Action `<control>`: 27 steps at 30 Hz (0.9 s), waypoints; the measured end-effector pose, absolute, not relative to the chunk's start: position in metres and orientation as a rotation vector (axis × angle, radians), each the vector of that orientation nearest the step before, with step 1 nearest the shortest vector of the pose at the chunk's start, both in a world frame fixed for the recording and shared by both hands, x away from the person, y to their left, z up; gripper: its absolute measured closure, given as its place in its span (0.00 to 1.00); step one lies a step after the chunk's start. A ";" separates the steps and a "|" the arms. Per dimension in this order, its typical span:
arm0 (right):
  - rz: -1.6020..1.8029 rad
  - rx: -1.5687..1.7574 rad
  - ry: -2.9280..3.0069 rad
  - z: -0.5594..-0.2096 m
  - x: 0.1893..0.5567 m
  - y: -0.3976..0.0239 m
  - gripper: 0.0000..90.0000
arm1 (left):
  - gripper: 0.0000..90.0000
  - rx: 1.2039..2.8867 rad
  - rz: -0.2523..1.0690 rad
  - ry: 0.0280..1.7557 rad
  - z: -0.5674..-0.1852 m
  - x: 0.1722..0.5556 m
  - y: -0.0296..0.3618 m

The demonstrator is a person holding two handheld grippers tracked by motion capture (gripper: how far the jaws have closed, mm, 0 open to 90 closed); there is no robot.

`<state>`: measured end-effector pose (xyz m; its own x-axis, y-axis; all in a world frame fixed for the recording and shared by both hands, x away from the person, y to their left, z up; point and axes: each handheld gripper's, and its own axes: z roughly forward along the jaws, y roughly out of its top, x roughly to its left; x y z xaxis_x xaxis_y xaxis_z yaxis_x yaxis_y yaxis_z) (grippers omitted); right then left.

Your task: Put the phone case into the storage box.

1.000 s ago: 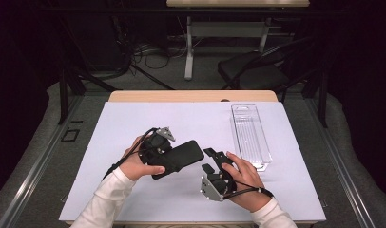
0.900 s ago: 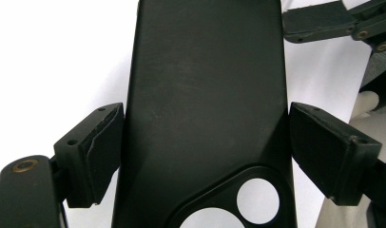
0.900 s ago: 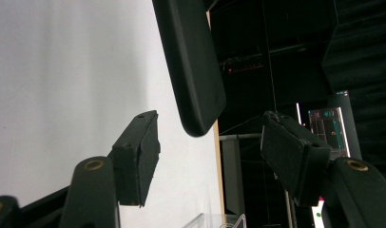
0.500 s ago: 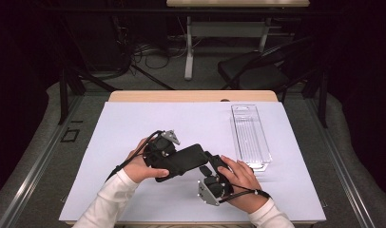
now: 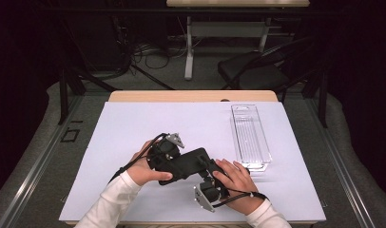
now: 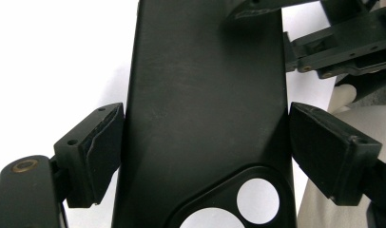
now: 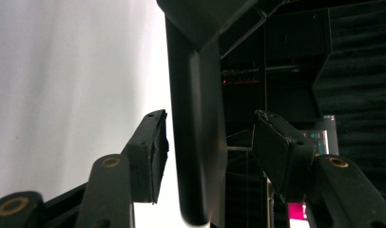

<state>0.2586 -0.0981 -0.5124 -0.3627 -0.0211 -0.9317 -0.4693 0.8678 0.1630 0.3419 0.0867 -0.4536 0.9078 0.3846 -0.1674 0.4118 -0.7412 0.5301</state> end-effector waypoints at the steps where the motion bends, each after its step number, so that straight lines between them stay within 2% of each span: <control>1: 0.484 -0.375 1.892 -0.513 0.258 -0.098 0.51 | 0.16 2.488 -0.062 0.569 -0.454 0.341 0.086; 27: 0.430 -0.427 1.843 -0.519 0.258 -0.095 0.64 | 0.16 2.477 -0.133 0.538 -0.455 0.336 0.078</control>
